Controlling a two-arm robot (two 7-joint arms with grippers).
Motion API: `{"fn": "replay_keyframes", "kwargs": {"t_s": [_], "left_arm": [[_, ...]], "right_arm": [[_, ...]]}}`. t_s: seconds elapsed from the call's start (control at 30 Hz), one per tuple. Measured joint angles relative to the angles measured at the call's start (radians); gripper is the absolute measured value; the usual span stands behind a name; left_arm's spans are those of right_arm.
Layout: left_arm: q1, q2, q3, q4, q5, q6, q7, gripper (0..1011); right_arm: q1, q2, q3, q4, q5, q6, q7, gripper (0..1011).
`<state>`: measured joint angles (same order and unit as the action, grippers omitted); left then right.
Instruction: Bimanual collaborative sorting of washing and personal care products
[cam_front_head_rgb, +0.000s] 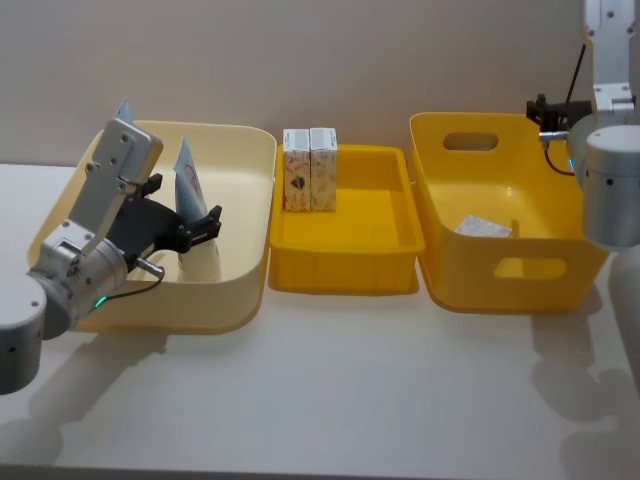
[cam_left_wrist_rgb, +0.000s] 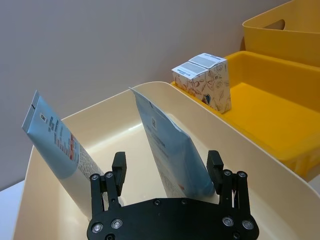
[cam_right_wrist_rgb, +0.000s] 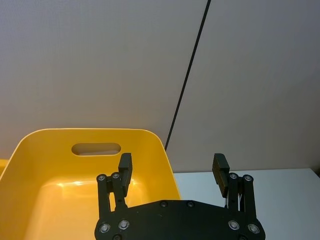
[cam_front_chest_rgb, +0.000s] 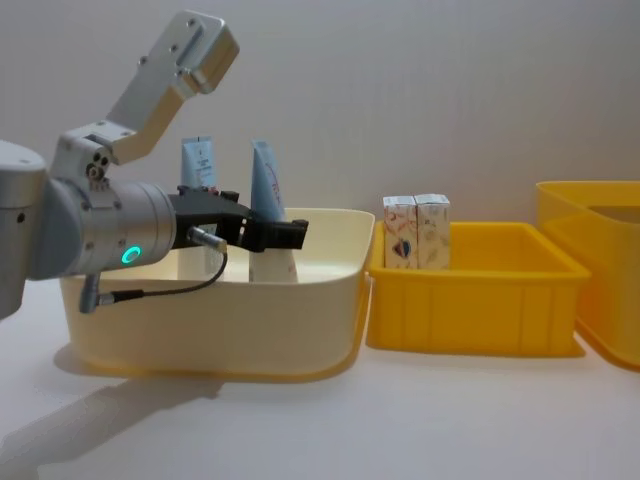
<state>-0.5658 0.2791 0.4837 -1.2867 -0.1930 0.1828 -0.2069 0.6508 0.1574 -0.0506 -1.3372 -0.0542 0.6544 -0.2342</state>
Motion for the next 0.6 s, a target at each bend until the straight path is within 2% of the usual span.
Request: {"fn": "replay_keyframes", "kwargs": {"t_s": [0.27, 0.4, 0.43, 0.5, 0.53, 0.6], "left_arm": [[-0.010, -0.008, -0.001, 0.023, 0.002, -0.016, -0.007, 1003], [-0.012, -0.010, -0.001, 0.030, 0.002, -0.021, -0.009, 945], [-0.013, -0.011, -0.001, 0.032, 0.002, -0.022, -0.009, 896], [-0.014, -0.012, -0.002, 0.034, 0.002, -0.024, -0.010, 863], [-0.015, -0.012, -0.002, 0.036, 0.003, -0.025, -0.010, 807], [-0.015, -0.013, -0.002, 0.038, 0.003, -0.026, -0.010, 769]], "right_arm": [[0.000, 0.000, 0.000, 0.000, 0.000, 0.000, 0.000, 1001], [0.000, 0.000, 0.000, 0.000, 0.000, 0.000, 0.000, 1001], [0.000, 0.000, 0.000, 0.000, 0.000, 0.000, 0.000, 1001], [0.000, 0.000, 0.000, 0.000, 0.000, 0.000, 0.000, 1001], [0.000, 0.000, 0.000, 0.000, 0.000, 0.000, 0.000, 1001], [0.000, 0.000, 0.000, 0.000, 0.000, 0.000, 0.000, 1001]]}}
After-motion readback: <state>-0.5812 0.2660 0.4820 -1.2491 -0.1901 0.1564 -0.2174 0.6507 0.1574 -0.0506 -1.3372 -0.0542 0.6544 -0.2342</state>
